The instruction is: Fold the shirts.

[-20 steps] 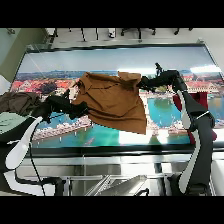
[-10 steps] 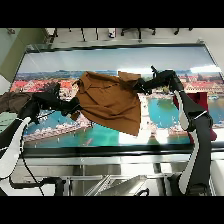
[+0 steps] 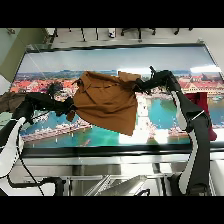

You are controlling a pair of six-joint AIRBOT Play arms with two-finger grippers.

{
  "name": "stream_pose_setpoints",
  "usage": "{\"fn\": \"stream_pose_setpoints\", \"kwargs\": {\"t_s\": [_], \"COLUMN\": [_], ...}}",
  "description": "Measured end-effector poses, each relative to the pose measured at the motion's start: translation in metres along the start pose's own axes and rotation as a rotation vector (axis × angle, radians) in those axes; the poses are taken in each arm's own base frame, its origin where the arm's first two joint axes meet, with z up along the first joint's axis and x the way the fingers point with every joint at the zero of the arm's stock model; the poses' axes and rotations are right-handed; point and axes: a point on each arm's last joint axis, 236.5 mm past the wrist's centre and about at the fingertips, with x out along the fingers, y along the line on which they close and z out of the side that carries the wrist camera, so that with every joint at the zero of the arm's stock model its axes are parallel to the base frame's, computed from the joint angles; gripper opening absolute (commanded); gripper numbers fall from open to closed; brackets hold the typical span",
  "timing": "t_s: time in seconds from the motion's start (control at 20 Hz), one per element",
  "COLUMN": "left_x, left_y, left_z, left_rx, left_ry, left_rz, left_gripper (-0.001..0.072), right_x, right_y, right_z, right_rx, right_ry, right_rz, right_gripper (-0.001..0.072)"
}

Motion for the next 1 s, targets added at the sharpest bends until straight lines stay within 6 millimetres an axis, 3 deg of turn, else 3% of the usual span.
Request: {"fn": "stream_pose_setpoints", "kwargs": {"t_s": [0.15,0.35,0.55,0.65,0.75,0.8,0.85,0.9,1.0], "left_x": [-0.013,-0.023,-0.01,0.005,0.018,0.022,0.024,0.022,0.012], "left_y": [0.018,0.031,0.032,0.028,0.019,0.013,0.005,-0.002,-0.012], "left_z": [0.04,0.103,0.15,0.163,0.169,0.17,0.17,0.17,0.163], "left_rx": [-0.006,0.017,0.087,0.121,0.159,0.176,0.197,0.217,0.235], "left_ry": [-0.138,-0.237,-0.248,-0.23,-0.205,-0.192,-0.178,-0.161,-0.107], "left_rz": [0.02,0.029,0.048,0.052,0.048,0.043,0.037,0.032,0.023], "left_gripper": [0.0017,0.0016,0.0016,0.0017,0.0034,0.0324,0.0674,0.0685,0.0686], "right_x": [0.006,0.011,0.007,0.006,0.006,0.006,0.006,0.003,-0.01], "right_y": [0.005,0.029,0.045,0.053,0.056,0.057,0.058,0.059,0.062], "right_z": [-0.042,-0.136,-0.233,-0.263,-0.276,-0.279,-0.28,-0.28,-0.27], "right_rx": [-0.111,-0.233,-0.244,-0.233,-0.232,-0.232,-0.229,-0.223,-0.207], "right_ry": [0.11,0.274,0.314,0.272,0.23,0.214,0.201,0.196,0.187], "right_rz": [-0.125,-0.259,-0.325,-0.324,-0.319,-0.316,-0.311,-0.309,-0.306], "right_gripper": [0.0016,0.0017,0.0017,0.0018,0.0041,0.0194,0.0411,0.0466,0.0465]}}
